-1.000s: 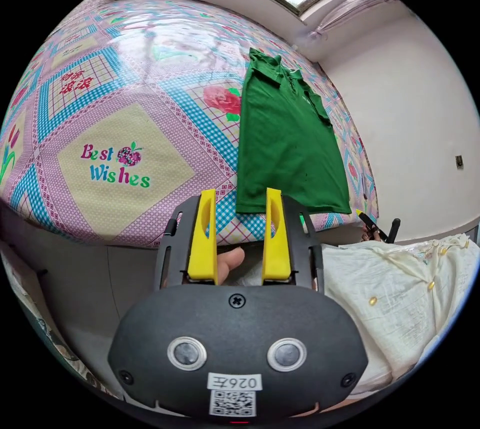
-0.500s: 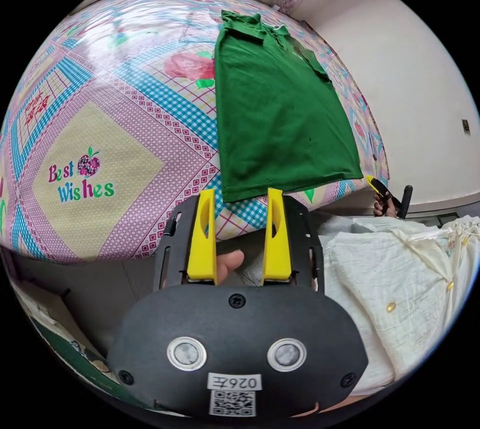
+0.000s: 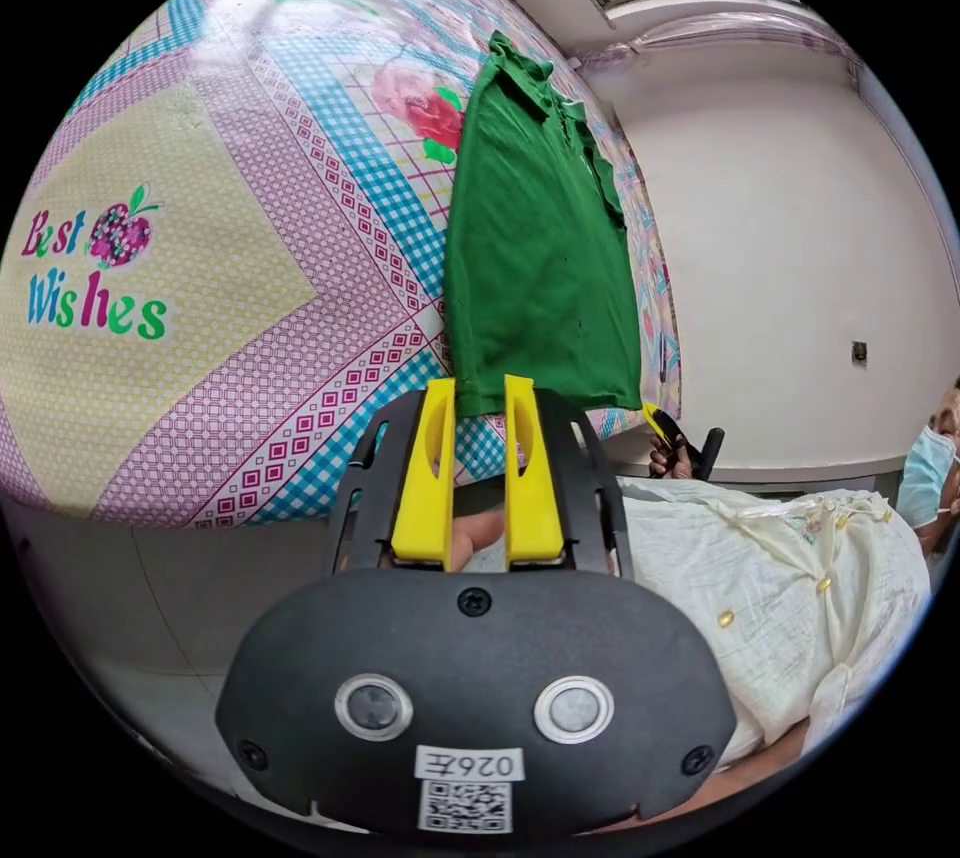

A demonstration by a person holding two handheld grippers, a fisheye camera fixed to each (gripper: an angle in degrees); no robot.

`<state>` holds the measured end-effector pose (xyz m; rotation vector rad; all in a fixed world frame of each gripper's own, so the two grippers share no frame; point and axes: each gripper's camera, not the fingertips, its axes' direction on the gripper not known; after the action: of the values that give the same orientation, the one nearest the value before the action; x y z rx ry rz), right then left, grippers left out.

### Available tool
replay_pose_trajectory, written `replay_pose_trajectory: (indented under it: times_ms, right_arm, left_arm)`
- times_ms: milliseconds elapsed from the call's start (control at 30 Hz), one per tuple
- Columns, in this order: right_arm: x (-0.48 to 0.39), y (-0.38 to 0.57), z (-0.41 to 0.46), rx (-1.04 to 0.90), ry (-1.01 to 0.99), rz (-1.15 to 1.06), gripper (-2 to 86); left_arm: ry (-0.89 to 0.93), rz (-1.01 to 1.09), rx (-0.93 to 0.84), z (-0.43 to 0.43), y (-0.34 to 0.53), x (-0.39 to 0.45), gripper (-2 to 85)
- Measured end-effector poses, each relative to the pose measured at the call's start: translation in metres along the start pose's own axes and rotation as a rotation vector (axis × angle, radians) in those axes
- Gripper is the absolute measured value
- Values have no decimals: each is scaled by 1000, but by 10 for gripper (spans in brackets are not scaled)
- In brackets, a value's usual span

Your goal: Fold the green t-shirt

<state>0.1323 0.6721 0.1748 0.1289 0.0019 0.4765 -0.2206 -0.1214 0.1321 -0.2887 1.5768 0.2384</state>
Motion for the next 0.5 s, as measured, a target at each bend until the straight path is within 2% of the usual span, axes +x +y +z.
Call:
replay_pose_trajectory:
  times_ms: [233,367,500]
  right_arm:
    - [12,-23,5,-66,-139,14,65]
    - [9,-36,4,-96,-65,2,38]
    - [11,-49,1,-149,-93,-15,40]
  left_arm:
    - [76,-45,-3,-8,-3,-21,4]
    - [116,-38,4,-17,-4,-29,-4]
    - [180,-50,36,-27,-1,-39,-7]
